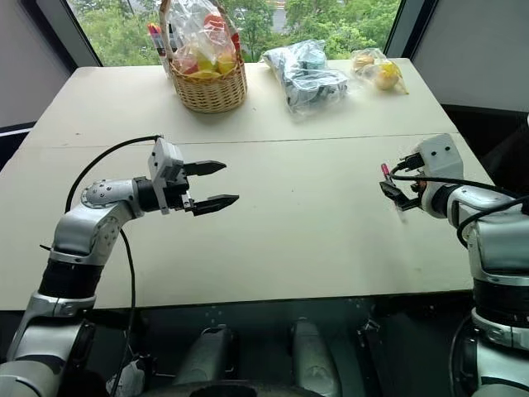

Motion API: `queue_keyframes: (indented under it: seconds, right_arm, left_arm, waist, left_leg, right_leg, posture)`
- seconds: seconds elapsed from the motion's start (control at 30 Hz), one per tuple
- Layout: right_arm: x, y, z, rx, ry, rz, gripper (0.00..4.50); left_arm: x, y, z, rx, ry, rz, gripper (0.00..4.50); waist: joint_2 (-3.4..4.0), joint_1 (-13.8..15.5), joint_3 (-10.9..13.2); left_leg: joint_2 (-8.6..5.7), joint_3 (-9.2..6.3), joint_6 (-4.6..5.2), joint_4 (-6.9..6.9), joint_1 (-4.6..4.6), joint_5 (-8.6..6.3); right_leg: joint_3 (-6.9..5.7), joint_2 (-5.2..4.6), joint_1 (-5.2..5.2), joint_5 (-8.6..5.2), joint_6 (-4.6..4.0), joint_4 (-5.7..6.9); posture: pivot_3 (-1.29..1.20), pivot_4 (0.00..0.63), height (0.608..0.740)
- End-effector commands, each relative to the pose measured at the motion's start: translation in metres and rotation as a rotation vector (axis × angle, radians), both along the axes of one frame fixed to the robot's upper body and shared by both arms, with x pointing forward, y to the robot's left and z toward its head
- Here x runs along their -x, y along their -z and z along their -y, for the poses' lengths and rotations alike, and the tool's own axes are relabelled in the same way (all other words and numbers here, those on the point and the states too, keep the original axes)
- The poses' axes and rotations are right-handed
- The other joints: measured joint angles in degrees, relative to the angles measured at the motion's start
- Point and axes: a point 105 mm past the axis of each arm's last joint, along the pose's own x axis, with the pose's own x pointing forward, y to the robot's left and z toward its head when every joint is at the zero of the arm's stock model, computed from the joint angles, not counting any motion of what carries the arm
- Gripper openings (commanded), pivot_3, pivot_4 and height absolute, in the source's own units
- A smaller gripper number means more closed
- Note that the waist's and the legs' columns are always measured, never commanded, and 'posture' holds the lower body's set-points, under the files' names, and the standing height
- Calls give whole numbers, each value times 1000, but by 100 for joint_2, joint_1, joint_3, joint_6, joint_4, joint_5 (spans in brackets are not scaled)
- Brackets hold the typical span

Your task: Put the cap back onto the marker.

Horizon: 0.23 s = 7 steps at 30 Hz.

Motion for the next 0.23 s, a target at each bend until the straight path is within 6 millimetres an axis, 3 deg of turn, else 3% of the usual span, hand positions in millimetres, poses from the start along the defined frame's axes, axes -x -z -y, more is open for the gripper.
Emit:
queue_keyframes:
  seconds: [0.03,0.23]
  right_arm:
    - [21,-30,-5,79,-73,32,4451]
    - [42,-63,-8,143,-107,51,4451]
  left_arm:
    - [-3,-8,6,9,28,43,4500]
    - [-10,-5,11,19,45,44,4500]
  waist:
    - [1,9,1]
    - [-1,4,3]
  left_leg:
    - [-1,1,0,0,-2,0]
    - [1,3,0,1,-10,0]
  right_leg:
    - [1,-2,0,0,1,-2]
    - [1,-1,0,-8,-14,-25]
  posture:
    - [0,150,740]
    - [0,150,740]
